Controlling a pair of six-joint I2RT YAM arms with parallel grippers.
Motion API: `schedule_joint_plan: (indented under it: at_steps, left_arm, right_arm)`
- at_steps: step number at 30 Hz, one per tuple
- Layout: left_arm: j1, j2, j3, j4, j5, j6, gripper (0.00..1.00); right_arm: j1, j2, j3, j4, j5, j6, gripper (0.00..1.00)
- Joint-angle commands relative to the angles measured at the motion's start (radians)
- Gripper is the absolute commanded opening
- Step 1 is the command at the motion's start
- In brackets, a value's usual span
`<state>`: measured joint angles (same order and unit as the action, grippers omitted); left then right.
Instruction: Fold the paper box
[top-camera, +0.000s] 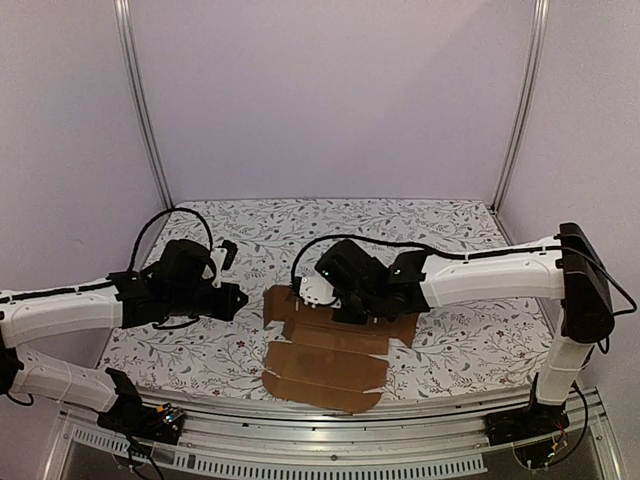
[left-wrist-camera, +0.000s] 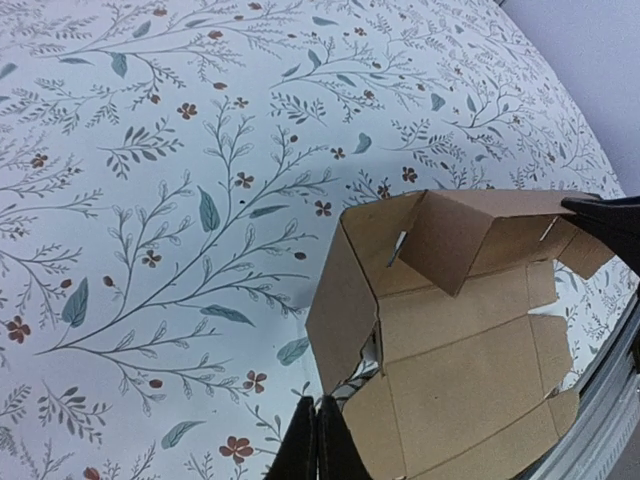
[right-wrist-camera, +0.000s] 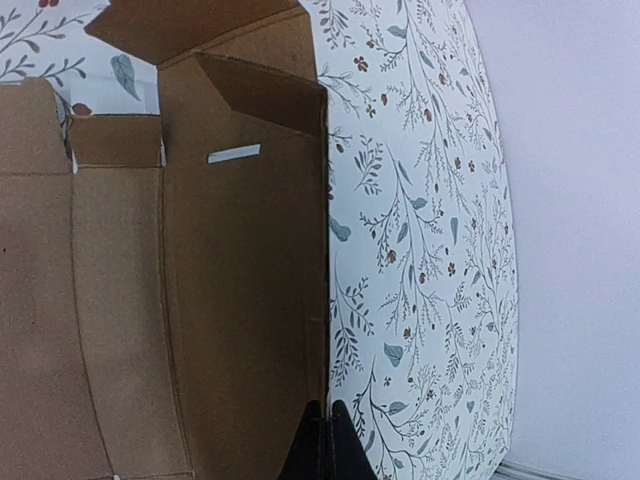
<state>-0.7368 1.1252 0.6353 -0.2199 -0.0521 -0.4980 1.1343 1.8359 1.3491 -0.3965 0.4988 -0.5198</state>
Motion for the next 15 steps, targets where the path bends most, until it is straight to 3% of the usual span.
schedule_joint_plan:
  at_steps: [1, 7, 15]
  left_arm:
    - [0.019, 0.036, -0.060, 0.100, 0.044, -0.019, 0.03]
    - [0.033, 0.086, -0.135, 0.268, 0.181, -0.031, 0.09]
    - [0.033, 0.134, -0.191, 0.406, 0.314, -0.026, 0.28]
  right_arm:
    - [0.028, -0.031, -0.056, 0.062, 0.006, -0.110, 0.00]
    - [0.031, -0.060, -0.094, 0.077, -0.046, -0.166, 0.00]
    - [0.046, -0.082, -0.134, 0.125, -0.041, -0.195, 0.00]
